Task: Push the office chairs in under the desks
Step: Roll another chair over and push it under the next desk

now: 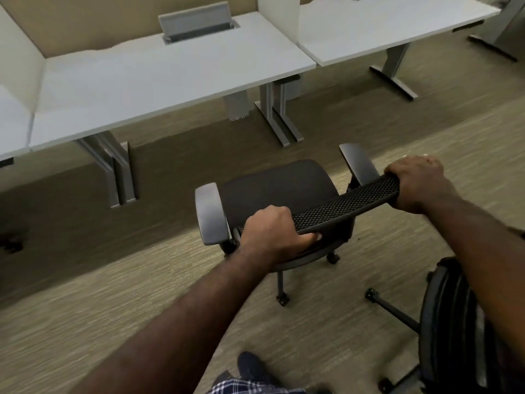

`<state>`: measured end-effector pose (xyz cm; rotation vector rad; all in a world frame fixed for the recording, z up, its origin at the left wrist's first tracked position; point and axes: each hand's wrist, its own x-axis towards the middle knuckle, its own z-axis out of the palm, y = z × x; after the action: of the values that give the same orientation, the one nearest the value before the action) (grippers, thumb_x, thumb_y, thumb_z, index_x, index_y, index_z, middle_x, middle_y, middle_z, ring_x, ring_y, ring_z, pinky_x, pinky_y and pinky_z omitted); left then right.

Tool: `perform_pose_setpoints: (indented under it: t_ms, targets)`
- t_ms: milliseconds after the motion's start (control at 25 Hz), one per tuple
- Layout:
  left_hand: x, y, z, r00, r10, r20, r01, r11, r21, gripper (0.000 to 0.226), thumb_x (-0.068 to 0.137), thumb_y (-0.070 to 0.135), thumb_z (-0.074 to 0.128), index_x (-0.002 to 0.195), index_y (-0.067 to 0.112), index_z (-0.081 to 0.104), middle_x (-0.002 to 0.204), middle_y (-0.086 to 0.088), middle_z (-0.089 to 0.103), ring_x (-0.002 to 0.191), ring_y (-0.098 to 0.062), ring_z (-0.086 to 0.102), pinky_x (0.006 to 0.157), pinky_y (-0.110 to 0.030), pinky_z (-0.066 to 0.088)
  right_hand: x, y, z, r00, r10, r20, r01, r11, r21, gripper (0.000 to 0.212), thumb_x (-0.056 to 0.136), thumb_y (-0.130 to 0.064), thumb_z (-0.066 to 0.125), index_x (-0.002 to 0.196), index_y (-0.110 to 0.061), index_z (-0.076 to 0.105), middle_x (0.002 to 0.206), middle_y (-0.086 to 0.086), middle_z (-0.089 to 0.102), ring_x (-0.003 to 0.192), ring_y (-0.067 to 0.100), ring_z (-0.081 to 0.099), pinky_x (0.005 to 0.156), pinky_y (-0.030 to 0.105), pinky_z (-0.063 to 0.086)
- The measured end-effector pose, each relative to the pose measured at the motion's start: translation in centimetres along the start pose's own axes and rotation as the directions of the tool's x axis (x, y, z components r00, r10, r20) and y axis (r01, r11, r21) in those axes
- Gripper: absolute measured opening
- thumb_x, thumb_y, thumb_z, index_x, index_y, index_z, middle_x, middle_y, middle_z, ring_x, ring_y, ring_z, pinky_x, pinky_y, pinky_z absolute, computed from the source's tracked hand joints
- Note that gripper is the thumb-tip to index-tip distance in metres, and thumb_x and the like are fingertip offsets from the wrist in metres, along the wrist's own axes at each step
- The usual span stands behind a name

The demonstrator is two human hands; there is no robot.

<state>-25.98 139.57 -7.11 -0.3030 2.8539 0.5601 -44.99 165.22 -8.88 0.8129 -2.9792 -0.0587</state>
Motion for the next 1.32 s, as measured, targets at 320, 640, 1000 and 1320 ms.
perform_pose_setpoints:
  t_ms: [320, 640, 1000, 1320]
  targets:
    - [6.9, -9.1, -4.2, 0.998, -0.035, -0.06, 0.039, 0.997, 0.072, 0.068, 0.064, 0.089, 0.045, 0.088, 0.027, 0.058, 0.078, 0.007, 0.061, 0.071, -0.011, 0.059, 0.065, -0.037, 0.057, 9.1, -6.8, 0.9, 0.998, 0.058, -0.033, -0.059, 0.998, -0.016, 0.029, 0.069, -0.039, 0.073, 0.089, -0.023, 0.06, 0.095, 0.003, 0.062, 0.107, 0.028, 0.054, 0.107, 0.049, 0.028]
    - [12.5, -13.7, -7.4, 0.97, -0.196, -0.142, 0.21, 0.973, 0.093, 0.065, 0.059, 0.088, 0.054, 0.084, 0.028, 0.061, 0.074, 0.012, 0.061, 0.071, -0.009, 0.058, 0.061, -0.031, 0.053, 19.3, -10.4, 1.4, 0.994, -0.101, -0.032, 0.1, 0.995, -0.026, 0.035, 0.067, -0.044, 0.068, 0.097, -0.026, 0.063, 0.102, -0.002, 0.065, 0.111, 0.021, 0.056, 0.111, 0.053, 0.027]
    - [13.9, -19.6, -10.6, 0.892, -0.321, -0.319, 0.371, 0.922, 0.108, 0.066, 0.066, 0.084, 0.048, 0.102, 0.031, 0.064, 0.088, 0.01, 0.065, 0.079, -0.01, 0.057, 0.062, -0.028, 0.044, 27.8, -17.8, 0.4, 0.971, -0.238, -0.011, 0.238, 0.971, 0.008, 0.041, 0.071, -0.04, 0.064, 0.109, -0.025, 0.064, 0.108, -0.001, 0.065, 0.111, 0.022, 0.056, 0.111, 0.048, 0.028]
    - [14.2, -28.5, -13.8, 0.817, -0.381, -0.432, 0.465, 0.879, 0.103, 0.083, 0.057, 0.096, 0.047, 0.105, 0.032, 0.067, 0.092, 0.011, 0.067, 0.086, -0.011, 0.059, 0.067, -0.029, 0.041, 31.9, -27.1, -0.4, 0.959, -0.281, -0.028, 0.282, 0.958, 0.044, 0.034, 0.071, -0.036, 0.064, 0.102, -0.022, 0.064, 0.101, -0.001, 0.065, 0.104, 0.022, 0.057, 0.107, 0.046, 0.032]
